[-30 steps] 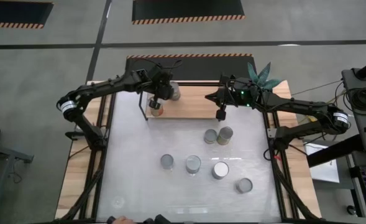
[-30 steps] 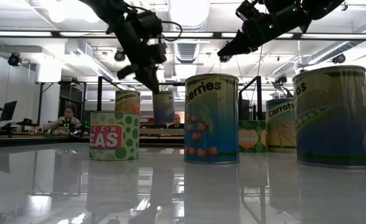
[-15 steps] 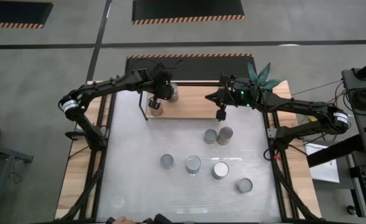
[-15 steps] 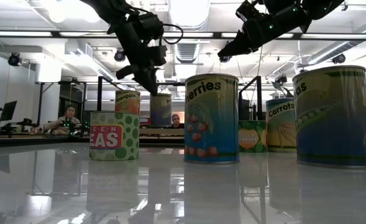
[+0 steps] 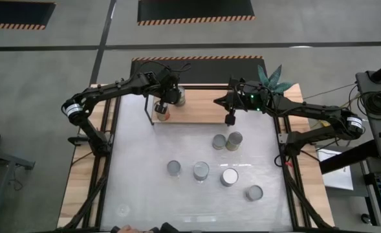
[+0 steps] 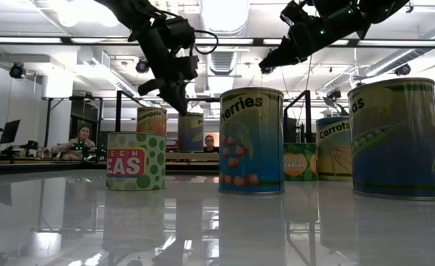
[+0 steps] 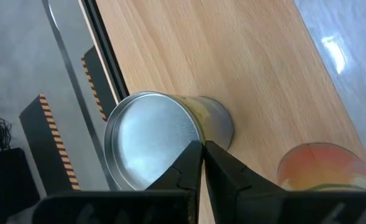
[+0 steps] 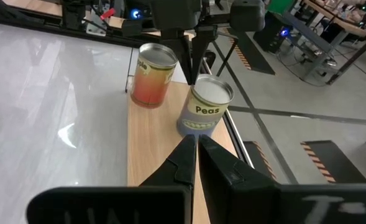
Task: Pick and place cans onto a shelf
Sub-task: Put the top canned peas on the shelf
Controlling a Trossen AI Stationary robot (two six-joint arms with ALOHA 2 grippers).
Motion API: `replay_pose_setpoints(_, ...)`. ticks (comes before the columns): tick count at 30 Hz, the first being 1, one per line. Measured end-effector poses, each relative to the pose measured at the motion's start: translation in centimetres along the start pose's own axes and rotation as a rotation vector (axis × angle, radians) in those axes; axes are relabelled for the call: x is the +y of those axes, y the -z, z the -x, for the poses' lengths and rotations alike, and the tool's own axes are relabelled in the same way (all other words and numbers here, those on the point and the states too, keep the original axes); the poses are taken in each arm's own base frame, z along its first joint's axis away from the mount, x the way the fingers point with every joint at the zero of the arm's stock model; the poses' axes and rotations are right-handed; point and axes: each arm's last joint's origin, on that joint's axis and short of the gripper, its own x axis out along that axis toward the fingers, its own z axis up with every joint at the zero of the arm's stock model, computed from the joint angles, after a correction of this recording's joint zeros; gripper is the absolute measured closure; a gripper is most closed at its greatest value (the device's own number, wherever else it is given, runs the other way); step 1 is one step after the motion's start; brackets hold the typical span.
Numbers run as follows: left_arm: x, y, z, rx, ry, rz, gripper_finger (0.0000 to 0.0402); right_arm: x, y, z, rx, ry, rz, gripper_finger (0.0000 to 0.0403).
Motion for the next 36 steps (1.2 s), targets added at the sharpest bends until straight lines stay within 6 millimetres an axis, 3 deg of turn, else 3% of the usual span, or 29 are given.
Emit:
replay_pose_setpoints(6,0.0,0.0,0.0,0.003,0.004,0.007,0.0394,0.0,0.0,0.0,0.001,0.000,0.000,0.0394)
replay_pose_setpoints(14,0.0,-0.1,0.2,0.003,0.006,0.014,0.0334,0.0,0.0,0.0,0.001,-0.001,0.000,0.0394)
replay_pose_setpoints(21,1.3,-2.5,2.4,-0.105,-0.051,0.096,0.0307,0.0,0.0,0.0,0.001,0.000,0.001,0.0394)
replay_pose_setpoints(27,1.6,-2.9,2.3,-0.167,-0.037,0.198,0.0317,0.0,0.0,0.0,0.001,0.000,0.000,0.0394)
replay_pose_setpoints(36,0.7,-2.0,-0.7,0.015,0.010,0.223,0.0371,0.0,0.0,0.0,0.001,-0.001,0.000,0.0394)
